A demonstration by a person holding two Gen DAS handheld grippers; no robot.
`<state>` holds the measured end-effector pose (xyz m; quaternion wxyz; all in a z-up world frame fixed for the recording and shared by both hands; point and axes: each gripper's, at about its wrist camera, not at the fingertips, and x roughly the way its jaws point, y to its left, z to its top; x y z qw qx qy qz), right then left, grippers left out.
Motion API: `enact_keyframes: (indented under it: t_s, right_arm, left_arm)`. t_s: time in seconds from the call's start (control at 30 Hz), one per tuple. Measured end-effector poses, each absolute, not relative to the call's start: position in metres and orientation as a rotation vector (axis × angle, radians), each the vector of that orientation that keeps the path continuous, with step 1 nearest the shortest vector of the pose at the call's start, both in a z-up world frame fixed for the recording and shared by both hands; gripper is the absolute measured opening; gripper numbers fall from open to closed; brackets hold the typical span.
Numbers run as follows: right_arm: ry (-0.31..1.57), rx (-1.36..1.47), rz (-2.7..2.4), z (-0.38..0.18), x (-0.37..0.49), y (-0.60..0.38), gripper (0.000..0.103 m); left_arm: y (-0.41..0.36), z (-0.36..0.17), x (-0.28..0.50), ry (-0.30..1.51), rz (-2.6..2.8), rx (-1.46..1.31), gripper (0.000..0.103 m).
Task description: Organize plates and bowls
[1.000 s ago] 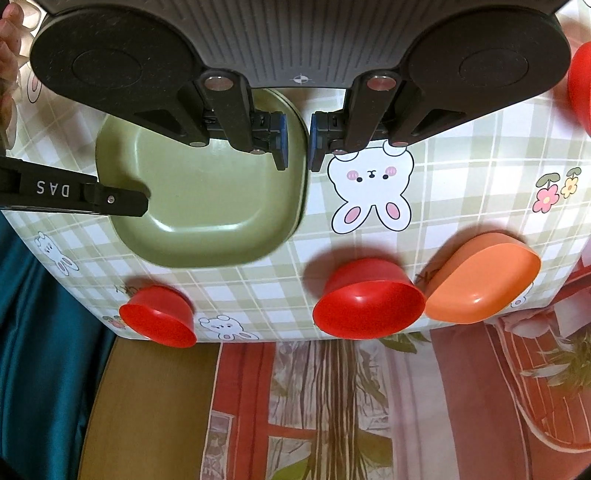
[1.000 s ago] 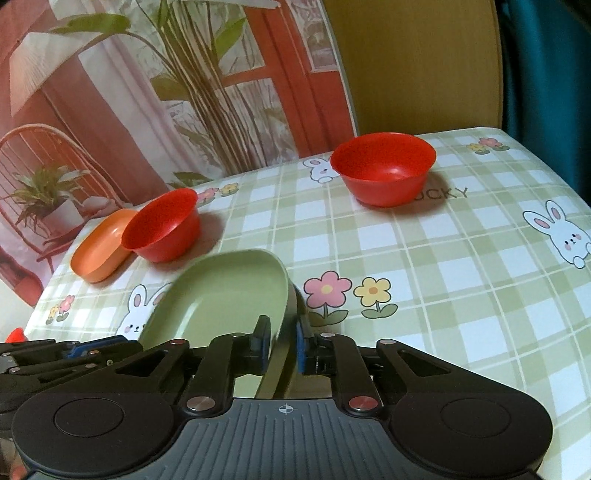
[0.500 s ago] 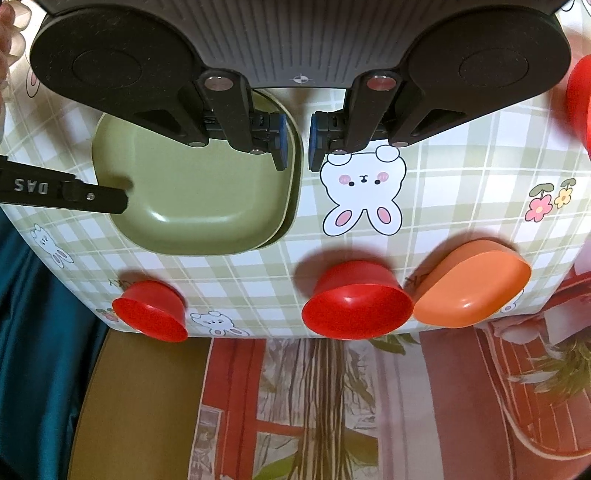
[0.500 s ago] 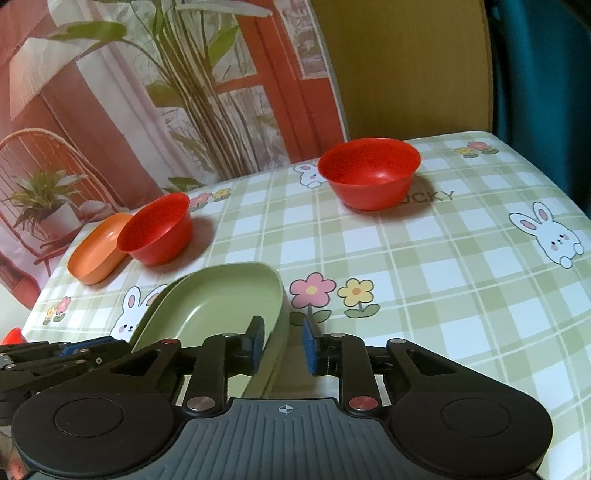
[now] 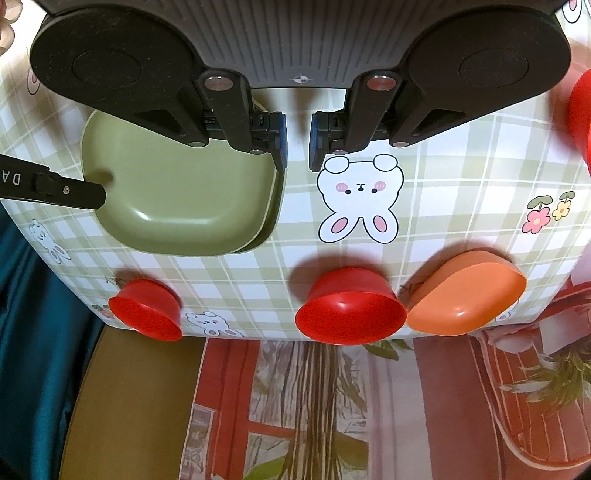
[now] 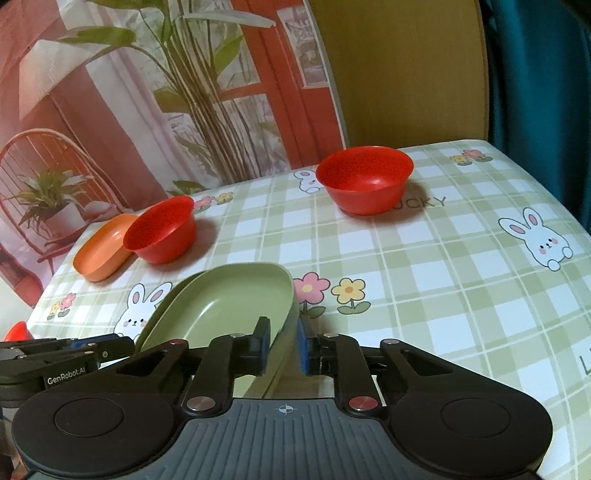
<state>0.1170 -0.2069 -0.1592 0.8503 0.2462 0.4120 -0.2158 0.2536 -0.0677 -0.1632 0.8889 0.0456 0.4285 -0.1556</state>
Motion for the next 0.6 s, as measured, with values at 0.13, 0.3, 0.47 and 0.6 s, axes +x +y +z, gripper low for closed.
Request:
enact_keyframes:
  t_s: [0.13, 0.3, 0.47, 0.6]
  right_arm:
    - [0.864, 0.522, -0.444, -0.156, 0.112, -0.205, 0.018]
    - [0.857, 0.507, -0.417, -0.153, 0.108, -0.199, 0.007]
    - [0.861, 0.504, -0.414, -0.159, 0.110, -0.196, 0.006]
    - [0.856, 0.500, -0.419, -0.161, 0.110, -0.195, 0.006]
  left_arm:
    - [-0.068, -0.164, 0.252, 0.891, -0.325, 0.091, 0.013]
    - [-0.067, -0.163, 0.252, 0.893, -0.323, 0.085, 0.013]
    - [-0.066, -0.163, 0.252, 0.895, -0.319, 0.076, 0.014]
    - [-0.067, -0.164, 0.253, 0.895, -0.320, 0.074, 0.014]
